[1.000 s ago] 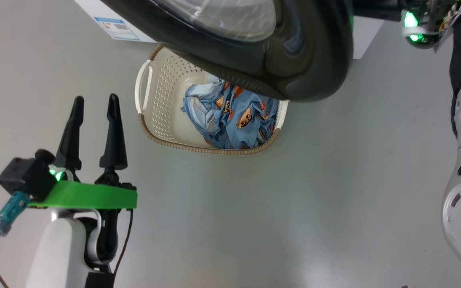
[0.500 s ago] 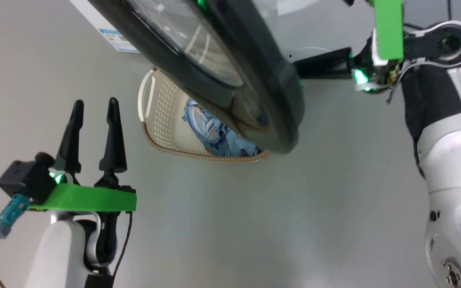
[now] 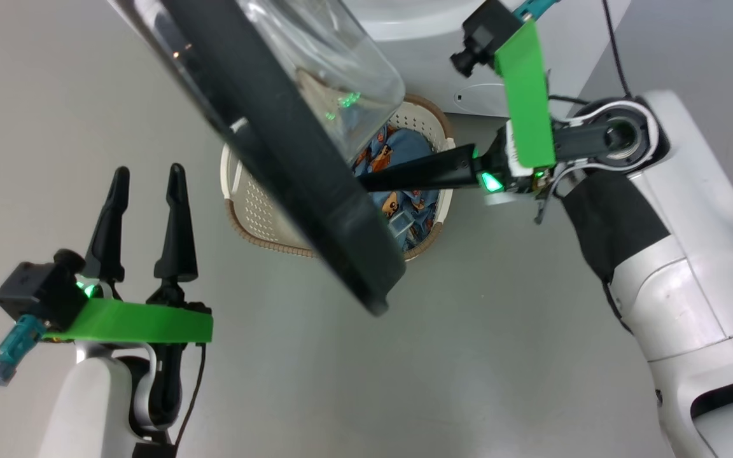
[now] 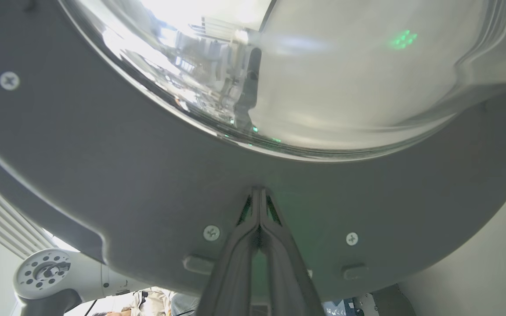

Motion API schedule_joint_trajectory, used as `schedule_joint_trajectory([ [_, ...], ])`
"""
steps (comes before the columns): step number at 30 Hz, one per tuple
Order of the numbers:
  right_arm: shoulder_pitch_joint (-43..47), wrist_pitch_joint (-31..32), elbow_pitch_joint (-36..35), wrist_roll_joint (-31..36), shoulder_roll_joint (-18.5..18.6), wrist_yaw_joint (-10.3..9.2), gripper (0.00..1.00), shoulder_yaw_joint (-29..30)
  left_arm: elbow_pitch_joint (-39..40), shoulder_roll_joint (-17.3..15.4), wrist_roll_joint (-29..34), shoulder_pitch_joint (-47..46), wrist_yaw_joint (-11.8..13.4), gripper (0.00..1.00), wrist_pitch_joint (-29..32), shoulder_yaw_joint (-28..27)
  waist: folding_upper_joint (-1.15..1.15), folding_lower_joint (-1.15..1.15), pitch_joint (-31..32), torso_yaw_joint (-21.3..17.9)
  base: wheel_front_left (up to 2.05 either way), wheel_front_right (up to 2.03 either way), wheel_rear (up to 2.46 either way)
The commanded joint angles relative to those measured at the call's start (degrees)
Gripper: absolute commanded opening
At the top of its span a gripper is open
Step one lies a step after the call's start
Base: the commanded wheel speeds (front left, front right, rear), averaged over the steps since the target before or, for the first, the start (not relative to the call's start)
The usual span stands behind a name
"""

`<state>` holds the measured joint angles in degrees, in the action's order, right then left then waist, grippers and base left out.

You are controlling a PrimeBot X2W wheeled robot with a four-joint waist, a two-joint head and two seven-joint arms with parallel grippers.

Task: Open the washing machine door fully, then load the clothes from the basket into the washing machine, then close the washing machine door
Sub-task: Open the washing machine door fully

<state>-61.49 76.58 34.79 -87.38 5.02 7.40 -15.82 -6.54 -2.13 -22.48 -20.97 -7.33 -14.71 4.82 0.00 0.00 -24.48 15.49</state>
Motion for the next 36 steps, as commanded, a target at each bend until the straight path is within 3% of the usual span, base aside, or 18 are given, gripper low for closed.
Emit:
schedule_joint_trajectory([
  [1, 1.3, -0.7, -1.9, -1.2, -2.1, 0.09, 0.0, -1.8, 1.6, -1.7, 0.3, 0.6, -0.2, 1.0, -0.3, -2.0, 0.0, 0.0, 0.0, 0.0, 0.0, 0.0, 0.0],
  [19, 2.3, -10.7, -3.4, -15.3, -2.1, 0.09, 0.0, -20.4, 1.3, -1.5, 0.6, 0.8, -0.2, 1.0, -0.3, -2.8, 0.0, 0.0, 0.5, -0.3, 0.0, 0.0, 0.0],
  [26, 1.6, -13.1, -2.8, -18.4, -1.6, 0.09, 0.0, -23.7, 1.1, -1.5, 0.6, 1.1, -0.2, 1.0, -0.3, -2.8, 0.0, 0.0, 1.1, -0.6, 0.0, 0.0, 0.0],
  [36, 2.9, -17.9, -4.9, -23.4, 3.4, 0.09, 0.0, -25.6, 0.6, -2.0, 0.8, 2.5, -0.2, 1.0, -0.3, -3.8, 0.0, 0.0, 3.9, -1.7, 0.0, 0.0, 0.0],
])
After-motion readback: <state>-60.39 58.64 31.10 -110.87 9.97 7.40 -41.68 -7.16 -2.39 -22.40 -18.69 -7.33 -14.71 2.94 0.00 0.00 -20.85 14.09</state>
